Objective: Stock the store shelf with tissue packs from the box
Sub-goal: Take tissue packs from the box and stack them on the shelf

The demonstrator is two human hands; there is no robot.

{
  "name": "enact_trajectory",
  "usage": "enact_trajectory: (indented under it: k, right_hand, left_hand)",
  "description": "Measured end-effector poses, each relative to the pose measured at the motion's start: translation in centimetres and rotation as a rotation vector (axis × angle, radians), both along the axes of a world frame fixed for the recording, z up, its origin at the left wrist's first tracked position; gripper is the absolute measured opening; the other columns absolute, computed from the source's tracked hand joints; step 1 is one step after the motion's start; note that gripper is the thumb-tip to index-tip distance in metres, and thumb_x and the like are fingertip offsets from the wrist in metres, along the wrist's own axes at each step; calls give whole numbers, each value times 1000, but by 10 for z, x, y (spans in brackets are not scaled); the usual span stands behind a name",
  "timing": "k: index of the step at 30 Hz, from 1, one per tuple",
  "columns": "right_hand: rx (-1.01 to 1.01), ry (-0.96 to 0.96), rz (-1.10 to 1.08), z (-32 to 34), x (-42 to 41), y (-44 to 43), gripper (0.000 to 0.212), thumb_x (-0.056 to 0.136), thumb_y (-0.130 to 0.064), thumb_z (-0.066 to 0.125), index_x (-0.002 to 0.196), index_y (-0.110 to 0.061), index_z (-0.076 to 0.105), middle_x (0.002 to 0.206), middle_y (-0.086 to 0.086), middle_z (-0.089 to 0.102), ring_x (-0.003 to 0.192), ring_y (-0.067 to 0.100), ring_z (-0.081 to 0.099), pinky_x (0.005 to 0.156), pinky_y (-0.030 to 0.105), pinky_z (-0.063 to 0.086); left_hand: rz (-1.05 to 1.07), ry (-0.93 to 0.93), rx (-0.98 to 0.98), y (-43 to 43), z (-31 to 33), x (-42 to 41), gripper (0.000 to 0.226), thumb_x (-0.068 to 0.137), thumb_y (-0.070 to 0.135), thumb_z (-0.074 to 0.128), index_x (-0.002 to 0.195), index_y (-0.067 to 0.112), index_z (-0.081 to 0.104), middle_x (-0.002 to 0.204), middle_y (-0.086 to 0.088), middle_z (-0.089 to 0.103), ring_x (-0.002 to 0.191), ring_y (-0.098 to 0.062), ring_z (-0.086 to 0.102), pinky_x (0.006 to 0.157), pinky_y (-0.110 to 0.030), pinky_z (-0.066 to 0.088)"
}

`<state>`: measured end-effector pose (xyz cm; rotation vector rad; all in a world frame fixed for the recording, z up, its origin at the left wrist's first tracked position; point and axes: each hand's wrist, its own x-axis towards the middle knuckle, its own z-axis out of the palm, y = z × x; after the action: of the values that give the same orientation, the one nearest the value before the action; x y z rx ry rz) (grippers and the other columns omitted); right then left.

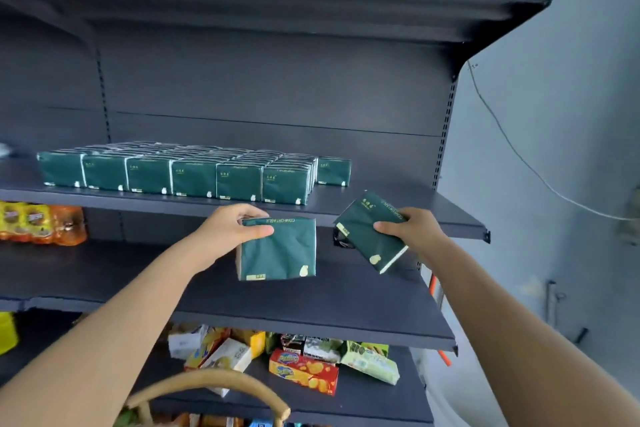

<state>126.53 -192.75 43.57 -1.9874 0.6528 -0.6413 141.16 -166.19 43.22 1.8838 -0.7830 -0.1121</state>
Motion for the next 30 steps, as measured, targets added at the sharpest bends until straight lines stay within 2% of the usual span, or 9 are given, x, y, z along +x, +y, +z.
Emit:
enact_trajectory:
  k: [2,5,9,13,17,20,22,24,30]
  right_hand:
    - [-15,-6,3,10,11,-8,31,72,-19,80,95,-2,69,84,7,68,76,21,63,75,33,52]
    - [-65,15,16,25,34,-23,29,73,-19,80,93,-3,68,78,3,66,71,17,61,69,29,51]
    - [-163,50,11,43,74,-43,21,73,-23,80,86,-13,67,84,4,69,80,21,64,78,35,53]
    - [-274,117,-47,51,131,-72,18,67,-33,81,70,-28,65,86,3,71,91,25,64,84,43,54]
    - [-408,219,-149,59,193,-96,25,68,-39,78,63,-29,55,86,-1,68,96,24,59,87,38,47]
    - [-473,230,-220,55,242,-109,20,69,-37,77,79,-28,62,95,-3,66,102,22,55,80,34,38]
    - [-531,215,-265,47,272,-117,35,70,-36,78,102,-27,65,108,-5,61,111,22,49,82,35,33]
    - [-583,222,-284,40,299,-126,47,72,-34,77,116,-26,61,119,-6,55,117,22,43,89,37,32]
    - [-746,294,-216,16,365,-165,56,81,-31,71,133,-23,51,137,-5,48,127,21,36,100,32,32]
  left_hand:
    - [-1,-34,-8,-10,12,8,19,82,19,72,97,26,63,97,18,59,85,7,52,65,-8,36]
    - [1,-72,-27,-25,27,26,19,82,19,72,98,25,64,98,16,60,85,5,52,65,-10,37]
    - [-12,-119,-30,-44,46,66,23,82,20,71,104,24,63,100,15,59,86,4,51,64,-12,36]
    - [-17,-166,-20,-61,66,118,18,84,25,69,99,31,61,104,16,57,93,-1,49,75,-18,36]
    - [-20,-242,-48,-78,91,178,17,85,25,69,100,28,63,101,18,61,86,6,52,61,-8,35]
    - [-36,-273,-52,-95,101,220,16,84,27,69,100,29,63,99,20,61,83,10,51,59,-8,35]
    - [-55,-320,-41,-108,102,243,18,83,29,70,100,30,64,101,20,61,90,9,52,65,-10,36]
    - [-78,-351,-43,-122,98,262,18,82,29,71,98,31,64,101,19,62,94,6,54,69,-10,36]
    - [-84,-347,-71,-150,84,302,17,82,28,71,98,30,65,97,17,63,87,6,55,62,-6,36]
